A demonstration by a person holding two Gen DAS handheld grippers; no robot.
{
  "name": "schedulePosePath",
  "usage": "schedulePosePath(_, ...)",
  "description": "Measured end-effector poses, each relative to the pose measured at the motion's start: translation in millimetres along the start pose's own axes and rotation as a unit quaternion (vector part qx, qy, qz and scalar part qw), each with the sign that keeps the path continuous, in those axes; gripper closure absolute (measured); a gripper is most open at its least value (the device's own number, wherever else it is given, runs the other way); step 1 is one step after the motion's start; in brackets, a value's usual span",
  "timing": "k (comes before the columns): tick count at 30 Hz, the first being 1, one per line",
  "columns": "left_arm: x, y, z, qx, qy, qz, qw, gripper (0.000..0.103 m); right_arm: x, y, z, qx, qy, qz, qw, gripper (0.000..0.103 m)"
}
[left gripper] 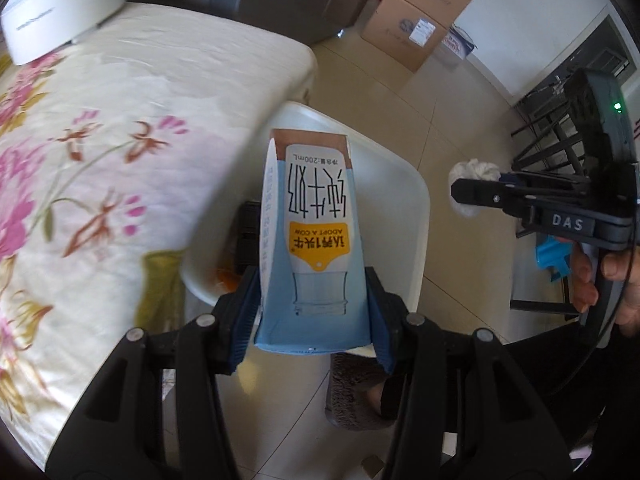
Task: Collect trash
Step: 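Carry the milk carton in the left tool while the right tool carries the tissue to the bin, then open the left tool to drop the milk carton into the bin while the right tool releases the tissue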
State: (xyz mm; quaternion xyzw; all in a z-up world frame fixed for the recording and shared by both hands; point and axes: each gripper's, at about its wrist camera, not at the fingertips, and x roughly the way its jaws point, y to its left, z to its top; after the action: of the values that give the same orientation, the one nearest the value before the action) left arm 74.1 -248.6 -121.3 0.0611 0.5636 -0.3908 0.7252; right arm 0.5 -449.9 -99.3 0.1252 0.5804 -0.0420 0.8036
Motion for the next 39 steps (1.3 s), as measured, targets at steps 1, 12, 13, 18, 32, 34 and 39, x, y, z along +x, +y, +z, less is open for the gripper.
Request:
schedulePosePath(1,1.3,0.9,0.4,0.000,0.001,0.000,1.0000,0.051,-0.8,-1.6,-1.2,0.001,0.000,0.000,1.000,0.074)
schedulePosePath(12,6.8,4.7,7.3,0.007,-0.021,0.025,0.9994,0.013,4.0,-15.2,-4.5,0.010,0.012,-0.013,1.000,0.074)
schedulePosePath(13,3.8,5.2,7.7,0.005,-0.027,0.026,0.9993,0.009,5.0,-16.2,-4.3,0.011,0.013,-0.013,1.000,0.074)
schedulePosePath(18,-14.7,10.2,6.5,-0.001,-0.044,0.035,0.9984,0.003,8.0,-15.8,-3.5,0.010,0.017,-0.015,1.000,0.073)
schedulePosePath(32,-66.8,69.0,-33.5,-0.072,-0.061,0.082,0.9922,0.002,20.1,21.2,6.7,-0.025,0.027,-0.010,0.999,0.072)
schedulePosePath(34,-73.3,73.3,-37.1,-0.078,-0.067,0.085,0.9910,0.001,21.7,30.5,8.9,-0.030,0.028,-0.008,0.999,0.072)
schedulePosePath(39,-89.5,87.1,-50.0,-0.099,-0.081,0.092,0.9875,0.001,24.6,51.3,12.5,-0.043,0.029,-0.002,0.999,0.071)
